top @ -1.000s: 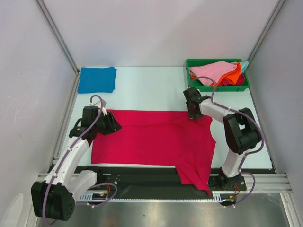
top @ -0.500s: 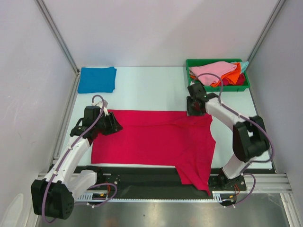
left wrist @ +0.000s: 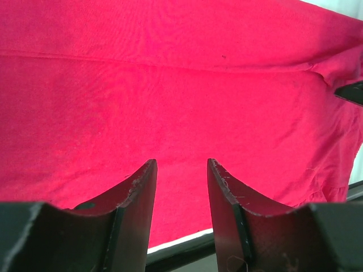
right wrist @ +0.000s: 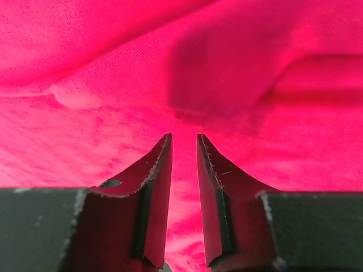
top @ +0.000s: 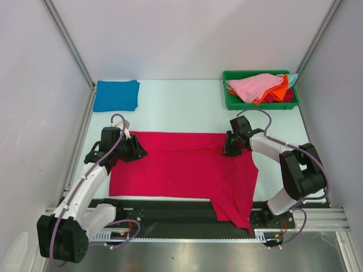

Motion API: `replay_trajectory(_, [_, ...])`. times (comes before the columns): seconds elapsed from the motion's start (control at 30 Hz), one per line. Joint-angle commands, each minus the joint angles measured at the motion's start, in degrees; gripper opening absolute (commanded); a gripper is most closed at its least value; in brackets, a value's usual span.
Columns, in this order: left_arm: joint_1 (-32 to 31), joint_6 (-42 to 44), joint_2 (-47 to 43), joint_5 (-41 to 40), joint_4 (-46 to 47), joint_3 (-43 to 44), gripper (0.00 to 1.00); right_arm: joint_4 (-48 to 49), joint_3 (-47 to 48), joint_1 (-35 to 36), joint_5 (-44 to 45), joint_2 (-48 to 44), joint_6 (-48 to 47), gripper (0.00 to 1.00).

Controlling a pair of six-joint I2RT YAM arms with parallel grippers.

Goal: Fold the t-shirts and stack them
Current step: Fold the tshirt

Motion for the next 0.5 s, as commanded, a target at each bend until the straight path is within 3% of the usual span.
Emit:
replay_trajectory(0.0, [-0.6, -0.61, -0.42, 0.69, 1.54, -0.2, 0.46, 3.52, 2.21, 0.1, -1.97, 2.2, 1.69, 0.29])
replay_trajectory(0.47, [-0.52, -0.69, -0.6, 0.69, 1.45, -0.2, 0.47, 5.02, 3.35, 0.28, 0.83, 4.75, 3.01, 0.3])
